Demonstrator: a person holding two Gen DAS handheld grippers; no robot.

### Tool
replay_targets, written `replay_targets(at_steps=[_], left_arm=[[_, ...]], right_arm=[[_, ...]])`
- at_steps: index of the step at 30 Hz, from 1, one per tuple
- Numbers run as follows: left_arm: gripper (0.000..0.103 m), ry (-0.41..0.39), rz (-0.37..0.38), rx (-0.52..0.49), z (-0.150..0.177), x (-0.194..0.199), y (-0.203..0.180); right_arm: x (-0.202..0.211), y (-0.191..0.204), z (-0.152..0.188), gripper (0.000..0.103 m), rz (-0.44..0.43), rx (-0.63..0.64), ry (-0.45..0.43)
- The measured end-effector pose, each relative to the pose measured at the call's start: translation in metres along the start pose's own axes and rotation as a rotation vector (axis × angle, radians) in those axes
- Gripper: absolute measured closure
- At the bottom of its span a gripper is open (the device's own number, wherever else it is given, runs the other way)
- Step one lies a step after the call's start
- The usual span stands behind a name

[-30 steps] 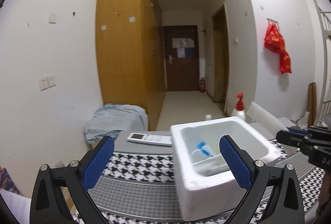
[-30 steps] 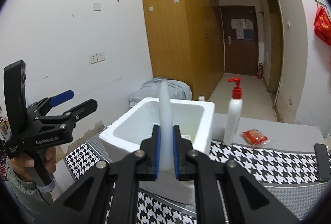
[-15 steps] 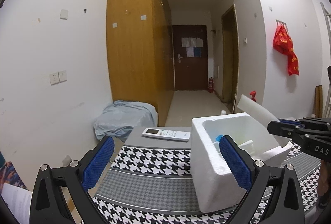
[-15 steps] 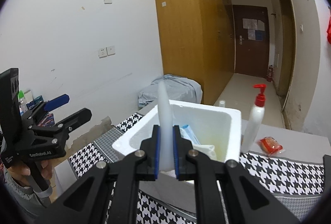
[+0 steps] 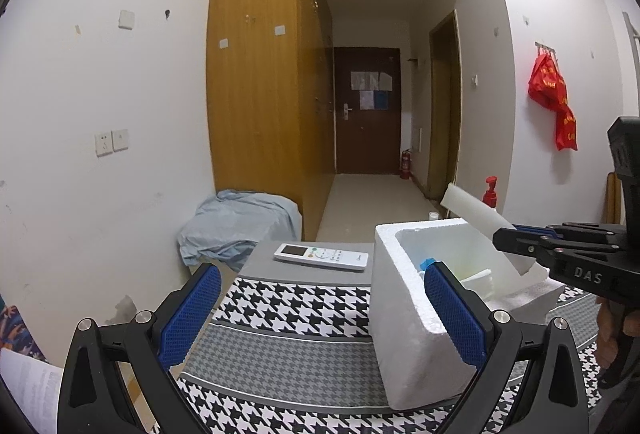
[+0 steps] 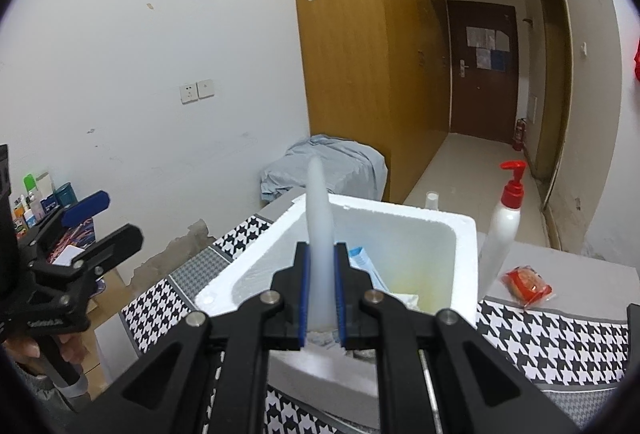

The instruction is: Organize soft objects

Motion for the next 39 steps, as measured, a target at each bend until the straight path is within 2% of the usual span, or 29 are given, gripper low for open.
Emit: replay_targets(at_steps=[10,13,15,16,20,31,37,39], left_arm=[[0.001,0.009,0.021,-0.004,0.002,-0.005,-0.002],[0.001,0.009,0.022,-0.005,0.002,-0.005,-0.003],[0.001,0.007,0.026,0.0,0.001,-0.006,-0.003],[0.001,0.009,0.029,0.0,0.002,-0.006,-0.003],[0.001,0.017,0.031,0.002,0.003,-0.008,-0.004],[0.001,0.015,0.039,-0.004,0.003,-0.005,-0.009],[0.001,0.002,0.055,-0.015,0.003,0.005,-0.016],[0.001,0.0,0.062,-0.021,0.003,0.007,-0.02]], right_arm=[[-0.012,-0.007,0.0,0.088,0.014,-0.025,0.023],[-0.013,-0.008,0.0,0.069,0.04,-0.018,0.022],[-0.012,-0.009,0.0,0.047,0.058,-0.015,0.019],[-0.012,-0.009,0.0,0.044,0.051,-0.018,0.015],[-0.01,-0.011,0.001,0.036,0.049,-0.029,0.013],[0.011,-0.011,0.004,0.034,0.066,-0.014,-0.02],[0.033,-0.014,0.009,0.026,0.081,-0.025,-0.055],[0.041,-0.016,0.011,0.019,0.093,-0.027,-0.071]])
Point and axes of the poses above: each gripper's, at about its wrist camera, not at the fingertips, and x roughly against the way its jaws point, y to its left, z to its underside, the point moved 5 cm from there along -x, roughly the way its jaws point, and after that the axes turned 10 degrees about y, right-handed, at the moved point
